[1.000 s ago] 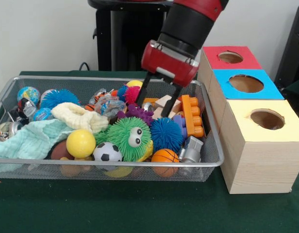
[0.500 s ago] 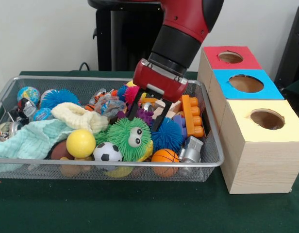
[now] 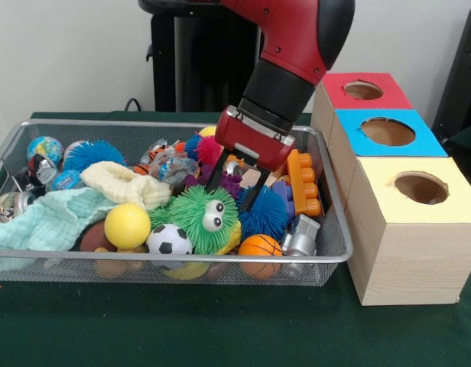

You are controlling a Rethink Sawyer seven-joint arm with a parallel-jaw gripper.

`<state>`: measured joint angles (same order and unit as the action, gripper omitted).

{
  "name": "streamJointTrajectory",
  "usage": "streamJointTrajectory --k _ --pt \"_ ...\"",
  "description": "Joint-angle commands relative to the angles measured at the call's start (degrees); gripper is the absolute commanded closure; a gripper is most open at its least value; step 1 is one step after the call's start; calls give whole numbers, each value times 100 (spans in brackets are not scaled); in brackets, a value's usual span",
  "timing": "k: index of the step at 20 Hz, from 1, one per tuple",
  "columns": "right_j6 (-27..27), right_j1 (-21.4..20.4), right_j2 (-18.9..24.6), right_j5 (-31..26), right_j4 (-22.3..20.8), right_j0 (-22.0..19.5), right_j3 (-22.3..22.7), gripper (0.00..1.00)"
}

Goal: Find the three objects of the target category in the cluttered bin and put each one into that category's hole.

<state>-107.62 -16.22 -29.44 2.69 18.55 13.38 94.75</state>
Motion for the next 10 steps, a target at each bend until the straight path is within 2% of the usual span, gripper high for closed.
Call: streamJointTrajectory --k 1,4,6,10 --pt "-1591 633 165 -438 748 282 184 0" --pt "-1805 780 5 -594 1159 469 277 0" --pt "-2027 870 67 -676 1522 496 380 0" --pt "-2238 981 345 -417 2032 422 559 0"
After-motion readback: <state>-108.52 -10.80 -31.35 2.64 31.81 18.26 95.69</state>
